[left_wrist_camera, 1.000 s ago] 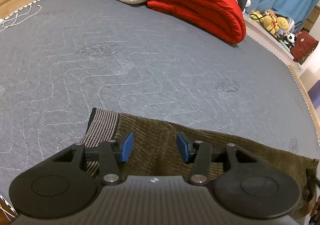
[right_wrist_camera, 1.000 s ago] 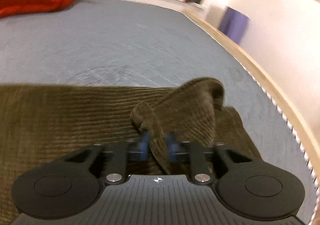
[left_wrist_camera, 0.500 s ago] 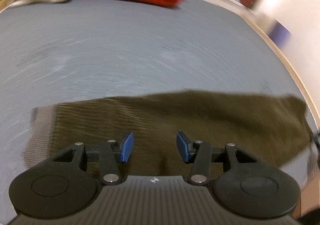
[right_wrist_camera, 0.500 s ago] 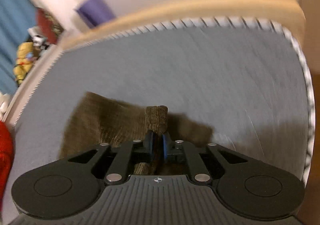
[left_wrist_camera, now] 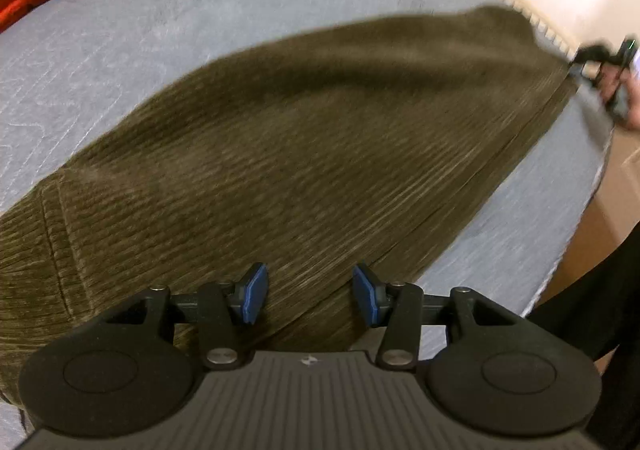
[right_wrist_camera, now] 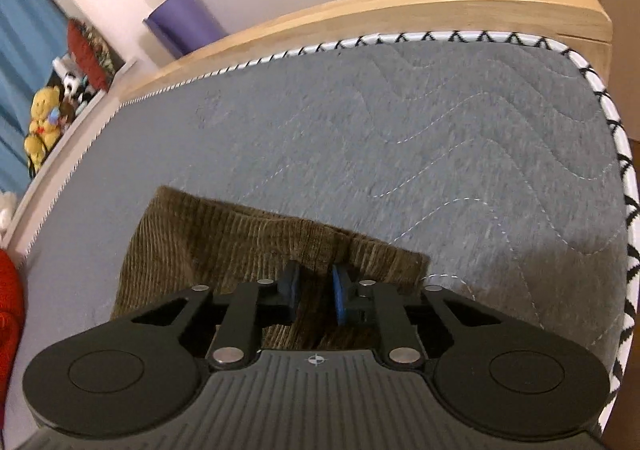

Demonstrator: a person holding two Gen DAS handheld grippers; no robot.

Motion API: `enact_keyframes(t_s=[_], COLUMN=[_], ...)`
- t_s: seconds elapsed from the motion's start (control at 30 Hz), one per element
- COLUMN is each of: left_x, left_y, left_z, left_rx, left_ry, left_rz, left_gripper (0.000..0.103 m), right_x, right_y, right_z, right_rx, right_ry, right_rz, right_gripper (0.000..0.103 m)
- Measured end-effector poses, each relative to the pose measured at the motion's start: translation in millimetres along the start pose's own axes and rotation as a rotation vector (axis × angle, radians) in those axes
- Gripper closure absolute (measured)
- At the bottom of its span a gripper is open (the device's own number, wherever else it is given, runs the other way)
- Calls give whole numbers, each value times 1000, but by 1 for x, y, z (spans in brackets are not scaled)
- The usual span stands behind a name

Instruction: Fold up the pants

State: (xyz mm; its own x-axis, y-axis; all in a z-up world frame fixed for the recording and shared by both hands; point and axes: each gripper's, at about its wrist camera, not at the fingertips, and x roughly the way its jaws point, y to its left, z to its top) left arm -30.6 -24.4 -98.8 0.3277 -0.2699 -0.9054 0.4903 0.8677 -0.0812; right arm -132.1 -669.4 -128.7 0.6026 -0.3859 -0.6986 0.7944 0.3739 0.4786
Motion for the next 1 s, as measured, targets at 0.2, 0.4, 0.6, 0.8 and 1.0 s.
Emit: enact_keyframes(t_s=[0.2, 0.4, 0.6, 0.8, 1.0], left_x=[13, -12, -59, -47, -100], left_y=[-11, 0, -5, 5, 82], left_z=[-14, -11, -38, -47, -38], left_rx=[170, 114, 184, 165, -202], left_ry=[33, -15, -72, -46, -261], left_rz=[61, 53, -114, -96, -98], left_gripper=[60, 96, 96, 61, 53], right_x=[-23, -34, -59, -30, -36], right_y=[2, 3, 2, -7, -10], right_z=[3, 2, 2, -3, -2], right_rx=[52, 77, 125, 78, 81], right_ry=[-68, -90, -157, -39, -84], right_rz=[46, 45, -22, -156, -191], right_gripper=[88, 88, 89, 79, 66])
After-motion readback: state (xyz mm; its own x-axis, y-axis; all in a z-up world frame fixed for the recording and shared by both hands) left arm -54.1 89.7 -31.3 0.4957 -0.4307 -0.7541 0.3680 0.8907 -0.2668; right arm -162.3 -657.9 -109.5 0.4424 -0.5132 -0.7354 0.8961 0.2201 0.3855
